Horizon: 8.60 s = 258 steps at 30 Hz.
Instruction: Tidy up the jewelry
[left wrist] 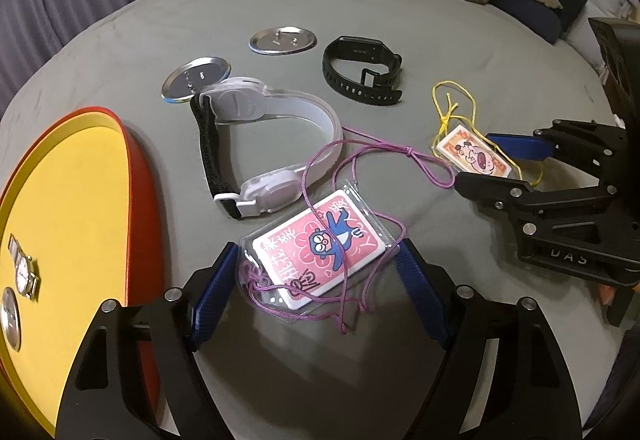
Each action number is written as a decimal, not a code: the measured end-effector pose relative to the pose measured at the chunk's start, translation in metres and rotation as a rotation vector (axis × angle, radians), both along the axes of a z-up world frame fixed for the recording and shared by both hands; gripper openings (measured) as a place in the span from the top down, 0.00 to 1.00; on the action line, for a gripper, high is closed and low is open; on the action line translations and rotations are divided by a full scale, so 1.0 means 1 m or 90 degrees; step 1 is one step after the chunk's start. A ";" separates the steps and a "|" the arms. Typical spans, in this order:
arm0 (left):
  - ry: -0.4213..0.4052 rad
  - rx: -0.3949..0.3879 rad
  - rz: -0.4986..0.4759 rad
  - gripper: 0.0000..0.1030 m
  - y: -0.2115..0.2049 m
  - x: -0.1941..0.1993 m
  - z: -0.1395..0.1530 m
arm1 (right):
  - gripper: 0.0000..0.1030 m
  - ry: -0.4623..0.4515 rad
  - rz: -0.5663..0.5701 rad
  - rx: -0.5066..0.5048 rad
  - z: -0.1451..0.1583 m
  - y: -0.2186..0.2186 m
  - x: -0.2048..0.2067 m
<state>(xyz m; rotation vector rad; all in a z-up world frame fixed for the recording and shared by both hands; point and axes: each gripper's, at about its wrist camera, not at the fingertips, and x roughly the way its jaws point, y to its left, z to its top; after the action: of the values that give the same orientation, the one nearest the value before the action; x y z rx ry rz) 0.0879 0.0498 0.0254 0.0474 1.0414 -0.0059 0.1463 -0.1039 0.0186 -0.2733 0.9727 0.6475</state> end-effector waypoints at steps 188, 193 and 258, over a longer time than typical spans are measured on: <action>0.067 0.065 0.043 0.05 0.041 0.095 0.020 | 0.08 0.074 -0.075 0.023 0.027 0.036 0.104; 0.070 0.047 0.036 0.05 0.044 0.100 0.013 | 0.08 0.098 -0.105 0.022 0.016 0.041 0.112; 0.004 -0.019 0.054 0.93 0.062 0.080 0.039 | 0.89 0.018 -0.053 0.067 0.044 0.046 0.104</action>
<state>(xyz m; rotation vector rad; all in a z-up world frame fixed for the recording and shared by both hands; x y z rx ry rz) 0.1675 0.1122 0.0648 -0.0232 1.0492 0.0552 0.2499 -0.0576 0.0630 -0.1302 0.9690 0.6264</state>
